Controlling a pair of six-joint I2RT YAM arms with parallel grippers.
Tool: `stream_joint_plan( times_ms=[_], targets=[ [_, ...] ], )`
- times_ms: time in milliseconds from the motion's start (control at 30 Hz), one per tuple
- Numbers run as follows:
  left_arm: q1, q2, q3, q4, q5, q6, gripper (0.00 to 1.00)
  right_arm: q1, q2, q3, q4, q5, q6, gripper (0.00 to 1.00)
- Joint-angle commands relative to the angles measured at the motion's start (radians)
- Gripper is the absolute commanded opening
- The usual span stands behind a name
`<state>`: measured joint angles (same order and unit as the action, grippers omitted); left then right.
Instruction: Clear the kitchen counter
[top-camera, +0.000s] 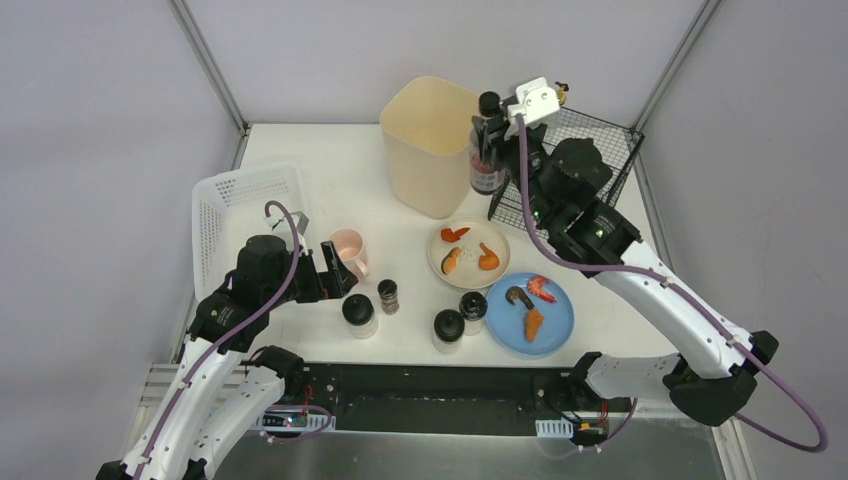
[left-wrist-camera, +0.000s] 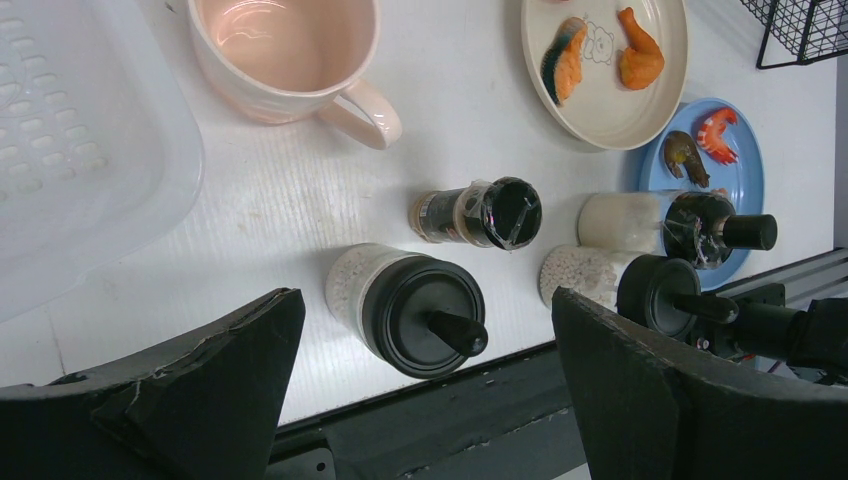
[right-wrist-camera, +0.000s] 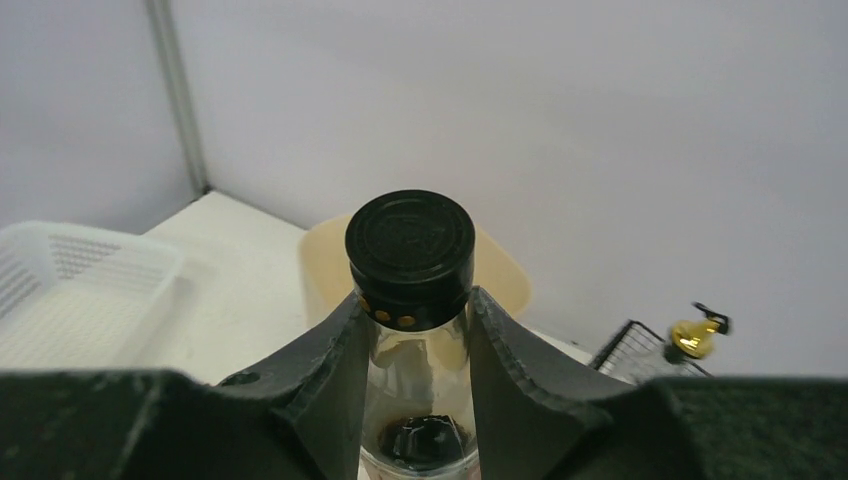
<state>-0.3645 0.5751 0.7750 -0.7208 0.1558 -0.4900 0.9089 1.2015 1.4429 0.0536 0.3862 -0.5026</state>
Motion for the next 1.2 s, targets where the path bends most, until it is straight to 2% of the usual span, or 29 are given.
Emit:
stream_joint_plan(
  times_ms=[0, 400, 667, 900, 1167],
  targets=[
    [0.008, -0.005, 0.008, 0.002, 0.012, -0.005, 1.00, -0.136, -0.003, 0.086, 0.147, 0.040, 0.047, 0.00],
    [0.009, -0.011, 0.009, 0.003, 0.021, -0.003, 0.99, -0.508, 0.118, 0.188, 0.184, 0.087, 0.198, 0.00],
    [0.009, -0.017, 0.009, 0.002, 0.021, -0.002, 1.00, -0.698, 0.216, 0.254, 0.224, 0.094, 0.265, 0.00],
    [0.007, -0.015, 0.008, 0.002, 0.026, -0.001, 1.00, -0.788, 0.320, 0.336, 0.244, 0.115, 0.299, 0.00],
    [0.009, -0.018, 0.008, 0.003, 0.027, -0.001, 1.00, -0.817, 0.432, 0.387, 0.267, 0.109, 0.304, 0.00]
  ],
)
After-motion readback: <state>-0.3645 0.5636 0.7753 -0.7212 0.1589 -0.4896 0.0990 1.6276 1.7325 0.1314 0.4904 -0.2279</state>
